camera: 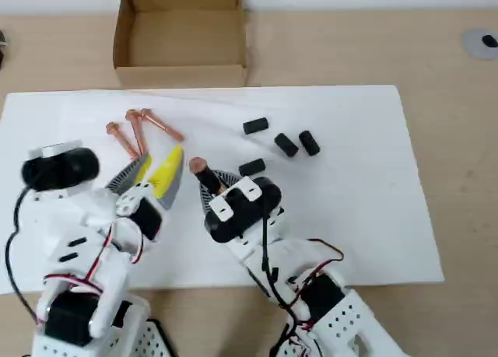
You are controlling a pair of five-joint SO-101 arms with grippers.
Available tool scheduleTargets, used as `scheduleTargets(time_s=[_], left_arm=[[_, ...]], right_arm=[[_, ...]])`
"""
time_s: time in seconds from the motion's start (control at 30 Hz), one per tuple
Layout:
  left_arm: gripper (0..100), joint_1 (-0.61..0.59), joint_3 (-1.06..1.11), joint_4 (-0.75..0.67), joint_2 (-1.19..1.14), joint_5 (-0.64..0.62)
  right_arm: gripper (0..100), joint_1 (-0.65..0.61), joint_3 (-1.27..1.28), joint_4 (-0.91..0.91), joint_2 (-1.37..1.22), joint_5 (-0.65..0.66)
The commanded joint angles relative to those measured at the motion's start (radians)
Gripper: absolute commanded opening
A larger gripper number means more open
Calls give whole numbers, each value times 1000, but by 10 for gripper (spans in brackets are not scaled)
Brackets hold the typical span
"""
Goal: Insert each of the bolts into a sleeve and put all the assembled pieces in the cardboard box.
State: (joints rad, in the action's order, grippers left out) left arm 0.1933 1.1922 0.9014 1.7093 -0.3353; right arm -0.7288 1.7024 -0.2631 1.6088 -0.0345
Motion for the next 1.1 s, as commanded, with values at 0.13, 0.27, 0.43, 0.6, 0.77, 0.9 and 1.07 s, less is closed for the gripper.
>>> scheduleTargets(time_s=[0.13,0.27,0.43,0.6,0.77,0.9,1.07], left_arm=[[198,-253,-68,26,-2,-77],[198,-374,-28,78,-2,-77],[198,-453,68,89,-2,-71],[199,-459,196,41,-2,-57],[199,-457,269,-5,-4,49],[198,-453,298,-3,-4,100],[198,-451,327,-8,-4,101]], right_arm=[[10,148,-151,25,-1,11],[10,200,-232,21,-4,14],[9,214,-332,43,-128,15],[9,260,-552,143,-466,12],[9,269,-819,147,-806,11],[9,268,-997,147,-1023,11],[9,269,-1227,147,-1300,12]])
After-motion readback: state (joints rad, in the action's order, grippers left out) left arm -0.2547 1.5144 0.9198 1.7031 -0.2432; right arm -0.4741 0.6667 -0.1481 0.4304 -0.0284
